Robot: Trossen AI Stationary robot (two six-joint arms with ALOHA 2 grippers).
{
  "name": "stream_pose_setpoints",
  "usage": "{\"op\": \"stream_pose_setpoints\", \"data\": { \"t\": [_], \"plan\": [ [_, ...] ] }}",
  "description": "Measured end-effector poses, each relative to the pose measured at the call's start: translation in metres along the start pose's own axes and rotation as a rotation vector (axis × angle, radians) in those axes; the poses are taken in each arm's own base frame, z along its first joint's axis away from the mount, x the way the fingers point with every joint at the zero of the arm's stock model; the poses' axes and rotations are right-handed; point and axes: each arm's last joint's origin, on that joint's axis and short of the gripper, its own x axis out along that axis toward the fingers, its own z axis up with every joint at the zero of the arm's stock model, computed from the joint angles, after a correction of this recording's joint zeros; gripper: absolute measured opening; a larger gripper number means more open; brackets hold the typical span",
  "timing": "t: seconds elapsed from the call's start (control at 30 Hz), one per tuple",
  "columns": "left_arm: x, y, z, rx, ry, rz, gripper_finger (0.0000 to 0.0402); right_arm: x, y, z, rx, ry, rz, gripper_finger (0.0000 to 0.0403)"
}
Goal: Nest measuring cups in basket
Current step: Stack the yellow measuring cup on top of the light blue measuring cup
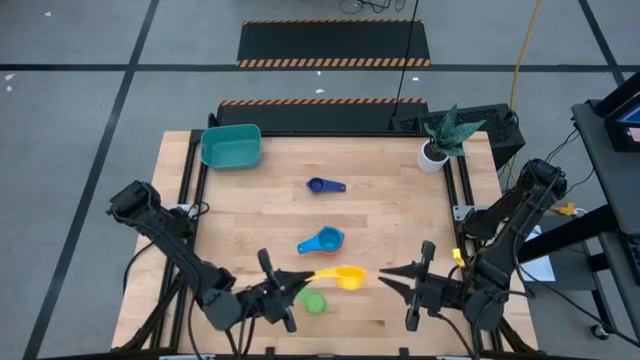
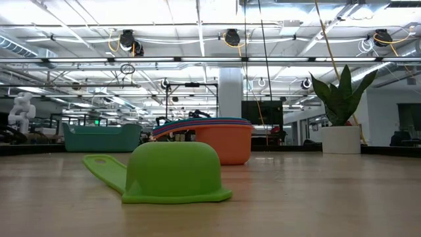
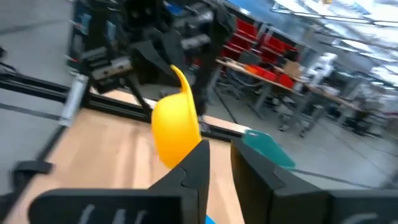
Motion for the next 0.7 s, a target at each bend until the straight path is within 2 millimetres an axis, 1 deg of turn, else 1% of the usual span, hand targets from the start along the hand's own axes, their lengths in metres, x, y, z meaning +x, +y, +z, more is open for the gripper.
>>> {"op": "stream_pose_setpoints", "data": {
  "t": [0.07, 0.17, 0.37, 0.57, 0.7],
  "plan": [
    [-0.003, -0.001, -0.002, 0.061, 0.031, 0.028, 0.0005, -0.003, 0.000, -0.003, -0.013, 0.017, -0.044, 0.0070],
    [-0.006, -0.005, -0.007, 0.159, 0.063, 0.015, 0.0004, -0.007, 0.001, -0.005, -0.021, 0.026, -0.084, 0.0077],
    [-0.004, -0.010, -0.033, 0.287, 0.179, -0.026, 0.0004, -0.015, 0.005, -0.004, -0.012, 0.014, -0.055, 0.0079],
    [0.005, -0.005, -0.052, 0.373, 0.276, -0.022, 0.0004, -0.022, 0.008, -0.004, 0.030, 0.004, -0.026, 0.0078],
    [0.014, 0.001, -0.061, 0.446, 0.326, -0.007, 0.0004, -0.026, 0.010, -0.006, 0.039, 0.001, -0.010, 0.0078]
  ]
}}
